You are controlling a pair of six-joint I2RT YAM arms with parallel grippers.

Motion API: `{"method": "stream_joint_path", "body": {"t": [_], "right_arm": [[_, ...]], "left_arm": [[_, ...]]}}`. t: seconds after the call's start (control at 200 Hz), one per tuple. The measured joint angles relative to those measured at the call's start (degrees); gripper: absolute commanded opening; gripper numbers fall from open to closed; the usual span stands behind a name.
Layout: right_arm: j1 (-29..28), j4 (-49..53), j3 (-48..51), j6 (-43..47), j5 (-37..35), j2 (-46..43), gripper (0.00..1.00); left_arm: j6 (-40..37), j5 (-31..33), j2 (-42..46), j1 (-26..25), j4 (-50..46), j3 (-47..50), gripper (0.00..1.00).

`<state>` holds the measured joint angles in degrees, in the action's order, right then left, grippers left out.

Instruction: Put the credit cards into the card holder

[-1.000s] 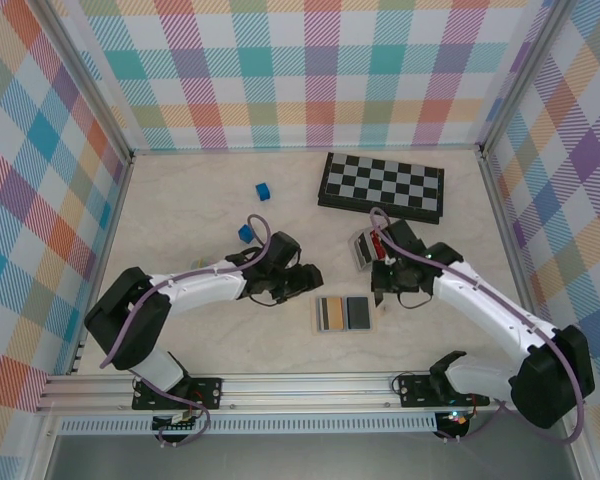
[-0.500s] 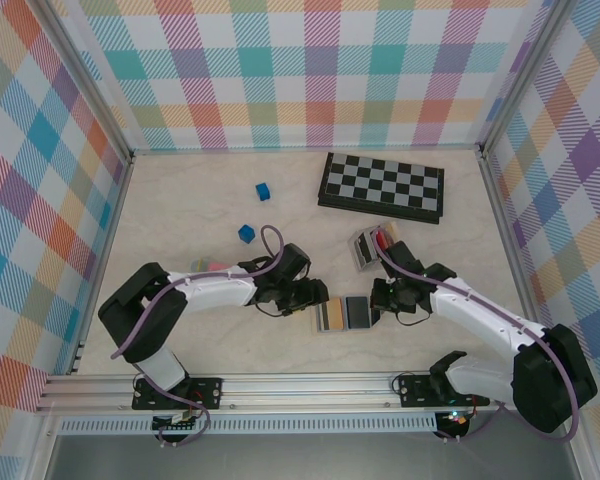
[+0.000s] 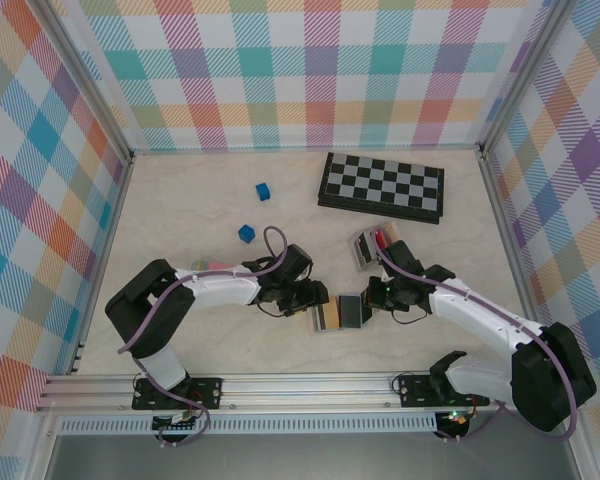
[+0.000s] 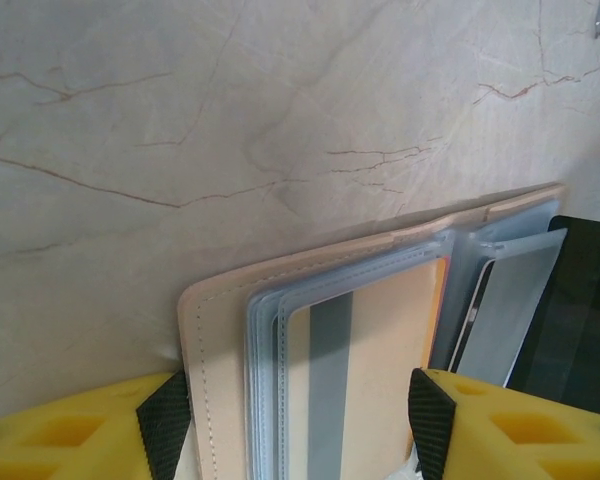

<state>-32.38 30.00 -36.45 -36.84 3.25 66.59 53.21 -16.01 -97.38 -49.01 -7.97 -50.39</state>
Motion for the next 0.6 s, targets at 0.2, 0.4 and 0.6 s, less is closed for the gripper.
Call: {"method": "stream_joint_path", "body": {"t": [0.2, 0.4, 0.6], "right_arm": [[0.0, -0.07, -0.81, -0.07, 2.45, -0.63, 0.03], [0.0, -2.23, -1.25, -1.51, 6.91, -0.92, 0.03], [0.0, -4.85, -1.27, -2.95, 10.49, -0.61, 0.03]], "left_arm": [[0.0, 0.04, -0.28, 0.0, -0.92, -0.55, 0.61], [0.09, 0.26, -0.28, 0.0, -1.09, -0.55, 0.58], [0.17, 1.11, 0.07, -0.11, -1.31, -0.52, 0.6]]}}
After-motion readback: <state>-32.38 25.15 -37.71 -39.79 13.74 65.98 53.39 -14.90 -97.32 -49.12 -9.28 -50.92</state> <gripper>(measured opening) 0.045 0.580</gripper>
